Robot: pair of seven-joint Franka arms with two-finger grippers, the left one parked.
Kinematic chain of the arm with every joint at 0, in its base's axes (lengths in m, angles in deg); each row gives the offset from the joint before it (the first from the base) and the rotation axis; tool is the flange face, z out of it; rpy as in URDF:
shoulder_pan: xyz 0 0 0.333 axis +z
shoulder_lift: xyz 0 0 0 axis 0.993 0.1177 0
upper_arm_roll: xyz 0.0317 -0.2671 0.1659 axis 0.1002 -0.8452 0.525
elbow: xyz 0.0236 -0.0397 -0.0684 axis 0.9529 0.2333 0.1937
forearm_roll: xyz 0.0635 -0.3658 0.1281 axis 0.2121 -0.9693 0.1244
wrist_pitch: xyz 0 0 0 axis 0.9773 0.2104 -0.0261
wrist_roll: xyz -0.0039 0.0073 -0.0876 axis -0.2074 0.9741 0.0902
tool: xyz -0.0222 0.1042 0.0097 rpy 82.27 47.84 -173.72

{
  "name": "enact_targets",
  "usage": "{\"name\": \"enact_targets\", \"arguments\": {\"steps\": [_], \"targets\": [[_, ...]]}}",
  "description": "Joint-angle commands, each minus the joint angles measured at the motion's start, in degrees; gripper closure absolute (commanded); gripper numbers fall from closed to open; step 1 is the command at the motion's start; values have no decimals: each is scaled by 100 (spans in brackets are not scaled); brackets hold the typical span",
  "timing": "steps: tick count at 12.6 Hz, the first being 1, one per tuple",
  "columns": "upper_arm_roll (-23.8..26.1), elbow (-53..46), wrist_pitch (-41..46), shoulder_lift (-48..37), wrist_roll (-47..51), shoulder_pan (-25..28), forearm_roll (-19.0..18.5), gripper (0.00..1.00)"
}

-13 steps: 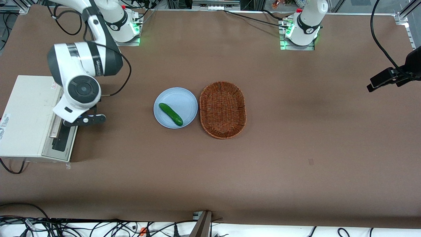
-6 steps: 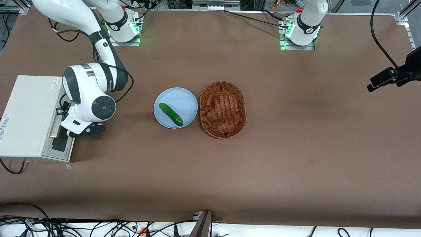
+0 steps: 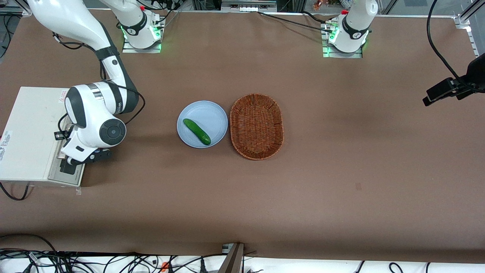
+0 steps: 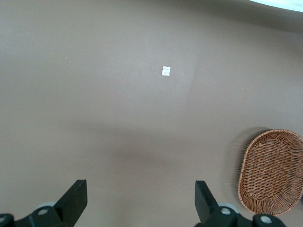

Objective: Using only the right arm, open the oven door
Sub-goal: 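Move the right gripper over the toaster oven door handle, then lower the right gripper onto the silver door handle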

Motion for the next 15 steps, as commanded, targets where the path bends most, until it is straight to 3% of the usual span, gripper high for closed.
{"name": "enact_targets", "arguments": {"steps": [1, 15], "targets": [[28, -64, -135, 81, -116, -136, -125, 100], [28, 121, -126, 160, -178, -276, -20, 100]]}}
